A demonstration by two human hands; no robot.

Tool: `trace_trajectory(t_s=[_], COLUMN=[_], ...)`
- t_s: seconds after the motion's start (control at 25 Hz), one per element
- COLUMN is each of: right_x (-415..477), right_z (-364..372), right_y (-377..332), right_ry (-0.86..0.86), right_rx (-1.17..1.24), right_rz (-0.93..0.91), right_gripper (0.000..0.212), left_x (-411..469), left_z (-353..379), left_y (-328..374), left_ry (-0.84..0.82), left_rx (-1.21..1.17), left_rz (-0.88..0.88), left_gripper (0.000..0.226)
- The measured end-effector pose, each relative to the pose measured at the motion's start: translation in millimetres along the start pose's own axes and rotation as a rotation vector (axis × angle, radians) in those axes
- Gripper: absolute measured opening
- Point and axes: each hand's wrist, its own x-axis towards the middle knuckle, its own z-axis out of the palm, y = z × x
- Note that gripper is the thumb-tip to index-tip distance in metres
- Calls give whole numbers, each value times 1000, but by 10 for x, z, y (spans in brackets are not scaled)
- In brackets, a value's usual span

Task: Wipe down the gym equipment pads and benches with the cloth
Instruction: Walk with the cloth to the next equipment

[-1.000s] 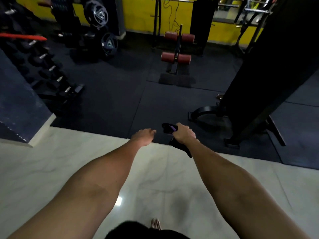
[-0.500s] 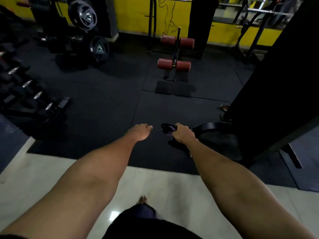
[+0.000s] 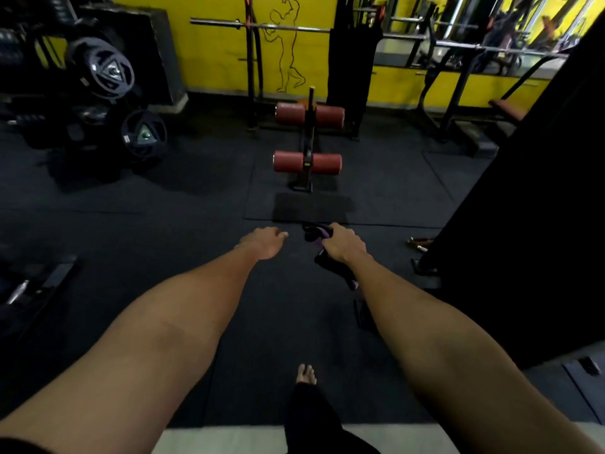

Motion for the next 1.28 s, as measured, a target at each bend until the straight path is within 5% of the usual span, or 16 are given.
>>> trace_trajectory(t_s=[0.36, 0.96, 1.28], right_x=[2413, 5791, 7615], right_z=[-469, -486, -423], right_y=[-371, -2133, -2281], right_ry=[-61, -19, -61], right_rx=[-24, 90, 75], right_rz=[34, 131, 176], right_gripper=[36, 41, 45], left_x=[2284, 5902, 7691], left_z=[-920, -2565, -2887], left_y=[20, -1145, -1367], left_ry=[-13, -85, -134], left_rx=[-96, -38, -27], left_rz=[-54, -33, -56], left_gripper=[55, 59, 58])
